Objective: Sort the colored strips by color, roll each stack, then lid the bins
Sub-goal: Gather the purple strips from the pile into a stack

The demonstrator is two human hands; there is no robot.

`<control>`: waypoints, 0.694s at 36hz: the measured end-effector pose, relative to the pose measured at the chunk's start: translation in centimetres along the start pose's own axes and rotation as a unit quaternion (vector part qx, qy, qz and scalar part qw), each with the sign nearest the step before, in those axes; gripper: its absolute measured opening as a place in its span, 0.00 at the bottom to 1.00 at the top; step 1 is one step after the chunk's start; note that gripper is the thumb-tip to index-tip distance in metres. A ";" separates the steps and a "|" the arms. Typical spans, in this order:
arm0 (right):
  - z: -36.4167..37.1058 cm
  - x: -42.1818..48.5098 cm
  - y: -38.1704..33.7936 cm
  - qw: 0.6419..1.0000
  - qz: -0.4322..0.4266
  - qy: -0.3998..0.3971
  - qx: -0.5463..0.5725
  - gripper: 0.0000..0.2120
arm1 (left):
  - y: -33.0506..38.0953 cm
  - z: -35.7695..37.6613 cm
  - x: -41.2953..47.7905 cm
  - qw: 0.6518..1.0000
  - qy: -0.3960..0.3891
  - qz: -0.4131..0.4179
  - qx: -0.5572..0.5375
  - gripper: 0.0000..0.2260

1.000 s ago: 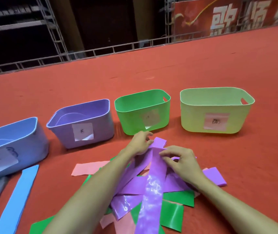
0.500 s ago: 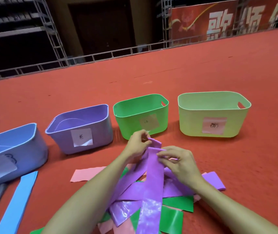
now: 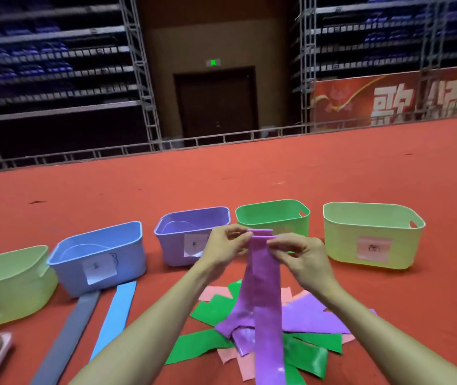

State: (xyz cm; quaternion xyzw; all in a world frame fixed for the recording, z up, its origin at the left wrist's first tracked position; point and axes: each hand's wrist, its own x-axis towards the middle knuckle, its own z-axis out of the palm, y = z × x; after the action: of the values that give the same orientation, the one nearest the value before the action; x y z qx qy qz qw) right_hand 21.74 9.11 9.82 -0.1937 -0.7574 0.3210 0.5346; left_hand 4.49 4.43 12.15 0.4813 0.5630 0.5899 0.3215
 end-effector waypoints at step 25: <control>1.5 1.5 -7.6 1.000 -0.030 -0.001 0.005 0.19 | 6.4 -3.0 -7.2 0.996 -0.042 0.046 -0.058 0.09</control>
State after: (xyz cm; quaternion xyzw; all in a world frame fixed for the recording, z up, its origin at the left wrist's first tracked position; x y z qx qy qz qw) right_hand 20.18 4.19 15.75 -0.1678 -0.7618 0.3084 0.5444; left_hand 5.15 -4.26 17.18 0.5111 0.4914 0.6152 0.3448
